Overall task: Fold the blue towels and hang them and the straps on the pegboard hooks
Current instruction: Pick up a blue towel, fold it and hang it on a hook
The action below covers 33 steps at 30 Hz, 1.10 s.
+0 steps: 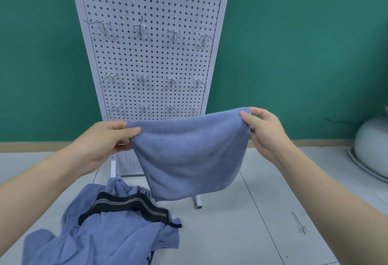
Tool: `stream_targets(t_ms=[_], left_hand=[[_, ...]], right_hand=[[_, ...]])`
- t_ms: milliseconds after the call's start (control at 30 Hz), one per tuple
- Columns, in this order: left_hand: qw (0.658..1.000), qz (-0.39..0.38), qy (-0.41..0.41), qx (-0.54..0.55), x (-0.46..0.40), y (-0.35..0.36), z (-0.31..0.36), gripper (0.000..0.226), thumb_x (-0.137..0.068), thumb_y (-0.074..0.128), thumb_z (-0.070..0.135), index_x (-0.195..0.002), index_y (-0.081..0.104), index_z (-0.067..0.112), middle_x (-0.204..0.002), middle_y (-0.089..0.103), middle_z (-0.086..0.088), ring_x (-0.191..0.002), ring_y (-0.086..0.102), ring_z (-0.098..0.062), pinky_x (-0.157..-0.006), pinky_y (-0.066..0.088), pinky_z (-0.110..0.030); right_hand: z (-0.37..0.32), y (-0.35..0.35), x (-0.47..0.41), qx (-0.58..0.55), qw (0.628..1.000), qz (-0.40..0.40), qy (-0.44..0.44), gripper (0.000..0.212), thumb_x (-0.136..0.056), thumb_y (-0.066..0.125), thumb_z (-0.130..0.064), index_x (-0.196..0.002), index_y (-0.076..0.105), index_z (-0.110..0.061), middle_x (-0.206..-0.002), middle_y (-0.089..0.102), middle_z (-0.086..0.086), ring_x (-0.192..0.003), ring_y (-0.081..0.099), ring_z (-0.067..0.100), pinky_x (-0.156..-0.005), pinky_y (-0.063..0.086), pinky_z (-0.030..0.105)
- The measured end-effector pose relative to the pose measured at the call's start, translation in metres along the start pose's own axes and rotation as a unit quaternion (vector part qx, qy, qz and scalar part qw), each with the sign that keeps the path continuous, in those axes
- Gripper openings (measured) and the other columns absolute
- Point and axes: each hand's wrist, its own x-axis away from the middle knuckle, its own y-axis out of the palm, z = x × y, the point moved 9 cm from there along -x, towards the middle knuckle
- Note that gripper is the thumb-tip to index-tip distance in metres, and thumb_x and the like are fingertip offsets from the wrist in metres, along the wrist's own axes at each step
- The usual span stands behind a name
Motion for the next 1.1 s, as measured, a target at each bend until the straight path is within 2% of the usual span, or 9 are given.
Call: stream_targets(t_ms=[100, 233, 367, 433, 533, 733, 933, 1033, 1100], left_hand=[[0.999, 0.039, 0.013, 0.021, -0.003, -0.011, 0.0, 0.022, -0.097, 0.066, 0.012, -0.112, 0.067, -0.004, -0.083, 0.06, -0.014, -0.077, 0.057, -0.024, -0.08, 0.055, -0.033], [0.996, 0.085, 0.02, 0.016, -0.004, -0.025, -0.001, 0.011, -0.099, 0.066, 0.016, -0.091, 0.069, 0.011, -0.077, 0.069, 0.002, -0.078, 0.061, -0.017, -0.093, 0.054, -0.043], [0.994, 0.104, 0.029, -0.015, -0.002, -0.023, 0.001, 0.015, -0.101, 0.063, 0.017, -0.09, 0.066, 0.008, -0.085, 0.068, -0.01, -0.081, 0.062, -0.025, -0.098, 0.055, -0.053], [0.992, 0.122, 0.034, -0.022, -0.002, -0.023, 0.003, 0.017, -0.102, 0.063, 0.018, -0.088, 0.064, 0.009, -0.088, 0.068, -0.013, -0.081, 0.062, -0.026, -0.097, 0.055, -0.054], [0.988, 0.149, 0.04, -0.003, 0.0, -0.024, 0.009, 0.02, -0.101, 0.063, 0.02, -0.083, 0.062, 0.013, -0.089, 0.067, -0.012, -0.083, 0.06, -0.025, -0.097, 0.054, -0.055], [0.983, 0.168, 0.071, 0.004, 0.007, -0.007, 0.02, 0.025, -0.094, 0.074, 0.018, -0.076, 0.058, 0.012, -0.078, 0.062, -0.012, -0.075, 0.058, -0.024, -0.078, 0.057, -0.043], [0.986, 0.133, 0.1, -0.03, 0.019, 0.03, 0.032, 0.024, -0.091, 0.078, 0.021, -0.077, 0.065, 0.006, -0.07, 0.066, -0.015, -0.068, 0.061, -0.023, -0.071, 0.06, -0.041], [0.987, 0.107, 0.112, -0.052, 0.025, 0.047, 0.036, 0.021, -0.091, 0.077, 0.022, -0.08, 0.074, 0.004, -0.072, 0.074, -0.009, -0.066, 0.065, -0.016, -0.062, 0.06, -0.032], [0.985, 0.097, 0.123, -0.074, 0.029, 0.056, 0.04, 0.018, -0.092, 0.076, 0.021, -0.078, 0.076, 0.009, -0.071, 0.075, -0.004, -0.067, 0.067, -0.014, -0.059, 0.059, -0.027]], right_hand=[[0.009, 0.006, 0.001, 0.043, 0.997, -0.064, 0.024, 0.026, -0.099, 0.066, -0.01, -0.124, 0.067, 0.001, -0.112, 0.078, 0.013, -0.107, 0.074, 0.025, -0.087, 0.058, 0.032], [0.017, 0.015, 0.009, 0.079, 0.988, -0.119, 0.052, 0.02, -0.1, 0.063, -0.006, -0.112, 0.072, 0.007, -0.109, 0.076, 0.02, -0.094, 0.071, 0.025, -0.088, 0.061, 0.034], [0.02, 0.023, 0.013, 0.092, 0.986, -0.12, 0.064, 0.011, -0.097, 0.067, -0.006, -0.099, 0.071, 0.004, -0.095, 0.073, 0.015, -0.086, 0.067, 0.021, -0.083, 0.06, 0.028], [0.018, 0.029, 0.016, 0.094, 0.987, -0.12, 0.061, 0.01, -0.097, 0.067, -0.008, -0.091, 0.068, 0.0, -0.091, 0.07, 0.014, -0.084, 0.065, 0.022, -0.082, 0.06, 0.029], [0.013, 0.036, 0.02, 0.106, 0.988, -0.1, 0.053, 0.023, -0.099, 0.067, -0.011, -0.077, 0.06, -0.009, -0.087, 0.065, 0.014, -0.082, 0.06, 0.025, -0.082, 0.058, 0.035], [0.01, 0.058, 0.031, 0.13, 0.989, -0.061, 0.032, 0.026, -0.095, 0.07, -0.01, -0.072, 0.059, -0.009, -0.084, 0.061, 0.014, -0.079, 0.057, 0.023, -0.075, 0.057, 0.037], [0.01, 0.085, 0.043, 0.125, 0.99, -0.067, 0.022, 0.017, -0.094, 0.072, -0.011, -0.083, 0.063, -0.002, -0.08, 0.064, 0.015, -0.07, 0.06, 0.022, -0.068, 0.062, 0.031], [0.014, 0.096, 0.046, 0.119, 0.99, -0.072, 0.013, 0.025, -0.093, 0.075, -0.013, -0.079, 0.065, 0.006, -0.079, 0.065, 0.018, -0.07, 0.063, 0.021, -0.078, 0.065, 0.04], [0.015, 0.103, 0.047, 0.123, 0.99, -0.072, 0.001, 0.036, -0.089, 0.077, -0.019, -0.084, 0.063, 0.014, -0.08, 0.066, 0.028, -0.071, 0.064, 0.022, -0.082, 0.064, 0.051]])
